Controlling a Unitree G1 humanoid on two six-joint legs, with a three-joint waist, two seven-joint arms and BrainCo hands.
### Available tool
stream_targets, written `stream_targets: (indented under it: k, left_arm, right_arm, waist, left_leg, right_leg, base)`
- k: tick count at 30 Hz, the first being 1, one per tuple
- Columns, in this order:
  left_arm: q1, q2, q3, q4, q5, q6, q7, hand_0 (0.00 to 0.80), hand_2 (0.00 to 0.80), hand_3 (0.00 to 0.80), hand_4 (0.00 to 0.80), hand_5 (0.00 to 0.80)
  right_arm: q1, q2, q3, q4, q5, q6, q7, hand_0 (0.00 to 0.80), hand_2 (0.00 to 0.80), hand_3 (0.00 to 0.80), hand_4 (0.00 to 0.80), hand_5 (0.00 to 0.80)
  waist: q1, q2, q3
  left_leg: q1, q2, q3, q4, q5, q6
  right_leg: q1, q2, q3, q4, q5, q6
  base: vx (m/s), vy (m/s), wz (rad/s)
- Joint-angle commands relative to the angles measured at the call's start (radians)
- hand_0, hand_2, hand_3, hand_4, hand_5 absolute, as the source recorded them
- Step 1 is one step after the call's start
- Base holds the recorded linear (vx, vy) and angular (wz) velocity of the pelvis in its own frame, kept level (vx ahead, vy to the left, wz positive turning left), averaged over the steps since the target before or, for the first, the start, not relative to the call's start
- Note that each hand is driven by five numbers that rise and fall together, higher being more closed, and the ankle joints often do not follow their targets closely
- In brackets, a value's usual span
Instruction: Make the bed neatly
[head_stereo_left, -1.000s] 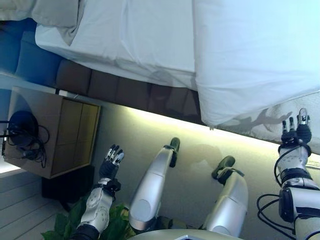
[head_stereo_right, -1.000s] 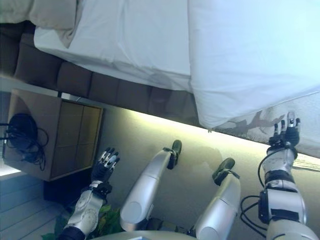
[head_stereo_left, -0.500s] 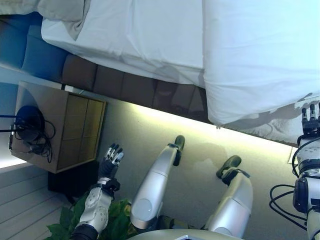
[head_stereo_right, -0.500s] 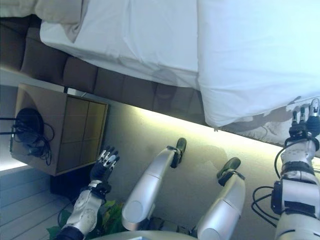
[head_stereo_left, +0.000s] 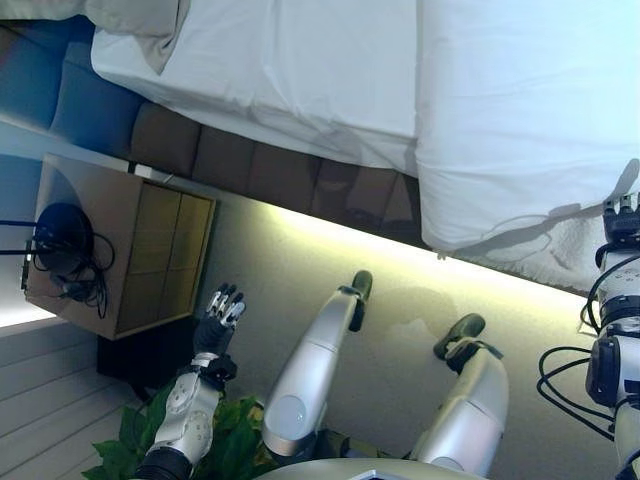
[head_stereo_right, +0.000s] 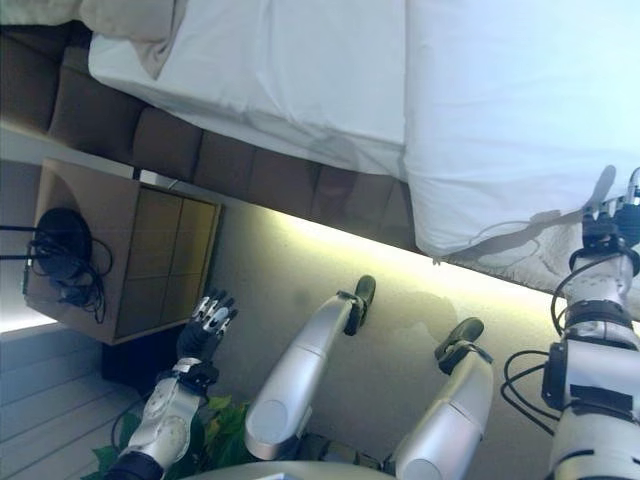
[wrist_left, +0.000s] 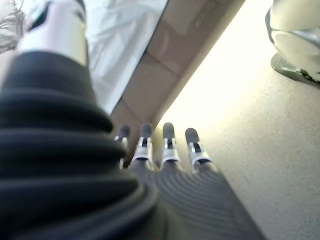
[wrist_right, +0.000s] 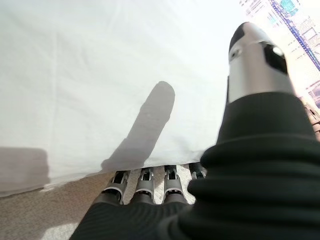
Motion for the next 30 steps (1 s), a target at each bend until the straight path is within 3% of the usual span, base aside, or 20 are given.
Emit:
stream_targets:
  k: [1,2,3,16,24,30]
  left_arm:
    - [0.037,0.032,-0.003,-0.024,-0.014,-0.063,-0.014,0.000,0.000,0.000,0.000,0.000]
    - [0.034,0.032,-0.007,-0.025,-0.014,-0.067,-0.012,0.000,0.000,0.000,0.000,0.000]
    - [0.033,0.033,-0.011,-0.027,-0.013,-0.069,-0.009,0.000,0.000,0.000,0.000,0.000]
    - [0.036,0.034,0.001,-0.052,-0.034,-0.052,0.007,0.000,0.000,0.000,0.000,0.000]
    - [0.032,0.029,-0.006,-0.076,-0.023,-0.024,0.038,0.000,0.000,0.000,0.000,0.000]
    - [0.032,0.016,0.004,-0.079,-0.019,0.005,0.038,0.000,0.000,0.000,0.000,0.000]
  right_arm:
    - [-0.052,-0.096,0.047,-0.032,0.020,-0.005,0.039,0.301,0.301,0.301,0.301,0.301]
    - [-0.058,-0.094,0.055,-0.037,0.012,-0.005,0.037,0.678,0.678,0.678,0.678,0.678]
    - [-0.065,-0.092,0.062,-0.042,0.003,-0.005,0.031,0.800,0.800,0.800,0.800,0.800]
    - [-0.031,-0.041,0.104,-0.105,-0.123,0.005,0.085,0.800,0.800,0.800,0.800,0.800]
    - [-0.052,0.078,0.176,-0.231,-0.188,0.037,0.048,0.800,0.800,0.800,0.800,0.800]
    - [-0.070,0.185,0.302,-0.328,-0.396,0.065,-0.013,0.800,0.800,0.800,0.800,0.800]
  waist:
    - [0.006,0.039,0.030]
    - [0.007,0.039,0.030]
    - [0.007,0.038,0.030]
    - [0.004,0.035,0.028]
    - [0.024,0.043,-0.008]
    - [0.050,0.049,-0.050]
  left_leg:
    - [0.046,0.020,-0.060,-0.140,0.112,-0.085]
    - [0.046,0.022,-0.057,-0.141,0.112,-0.085]
    - [0.047,0.023,-0.056,-0.141,0.112,-0.085]
    - [0.098,0.025,-0.049,-0.172,0.120,-0.087]
    - [0.150,0.007,-0.052,-0.211,0.130,-0.083]
    - [0.208,-0.009,-0.067,-0.268,0.155,-0.085]
  right_leg:
    - [-0.008,-0.015,0.025,0.075,0.080,0.034]
    - [-0.007,-0.017,0.022,0.073,0.080,0.034]
    - [-0.006,-0.018,0.021,0.072,0.081,0.034]
    - [0.041,-0.026,0.017,0.051,0.102,0.035]
    - [0.088,-0.041,0.017,0.033,0.126,0.035]
    - [0.139,-0.054,0.008,-0.002,0.141,0.030]
  base:
    - [0.000,0.000,0.00]
    - [0.000,0.000,0.00]
    - [0.000,0.000,0.00]
    - [-0.006,0.025,0.01]
    - [0.002,0.072,0.08]
    - [0.033,0.095,0.21]
